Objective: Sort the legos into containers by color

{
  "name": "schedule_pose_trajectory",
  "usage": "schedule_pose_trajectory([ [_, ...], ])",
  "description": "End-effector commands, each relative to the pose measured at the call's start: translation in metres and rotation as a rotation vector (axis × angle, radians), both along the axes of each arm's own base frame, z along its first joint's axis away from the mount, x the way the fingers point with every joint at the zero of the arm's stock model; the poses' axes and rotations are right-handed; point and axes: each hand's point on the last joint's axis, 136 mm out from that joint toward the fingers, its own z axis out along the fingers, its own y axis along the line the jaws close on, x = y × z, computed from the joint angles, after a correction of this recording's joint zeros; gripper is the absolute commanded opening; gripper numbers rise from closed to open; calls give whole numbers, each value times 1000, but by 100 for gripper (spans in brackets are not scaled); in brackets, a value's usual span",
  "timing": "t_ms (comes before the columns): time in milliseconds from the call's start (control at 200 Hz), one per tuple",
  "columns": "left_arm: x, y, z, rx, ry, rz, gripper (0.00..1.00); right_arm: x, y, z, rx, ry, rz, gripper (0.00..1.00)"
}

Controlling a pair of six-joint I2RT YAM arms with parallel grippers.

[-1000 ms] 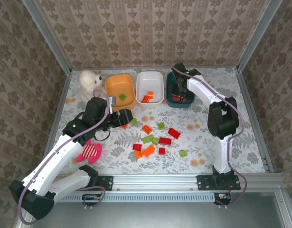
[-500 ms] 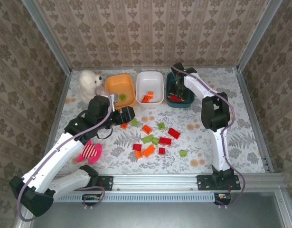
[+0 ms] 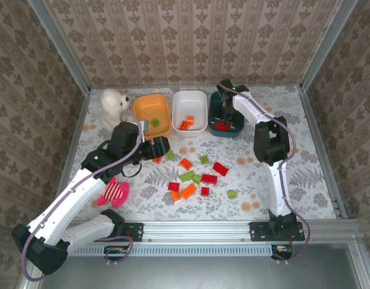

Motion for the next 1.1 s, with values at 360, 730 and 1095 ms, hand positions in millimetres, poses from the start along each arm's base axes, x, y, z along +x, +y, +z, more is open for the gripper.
schedule_pose_trajectory([
  [360, -62, -124, -48, 191, -15, -749, 69, -102, -13, 191, 100, -423, -6, 74],
  [730, -130, -226, -120, 446, -149, -1239, 63, -270, -35, 262, 429, -659, -13, 74],
  [1095, -128, -260, -177, 606, -157, -1317, 66, -325, -40, 302, 572, -751, 22, 82],
])
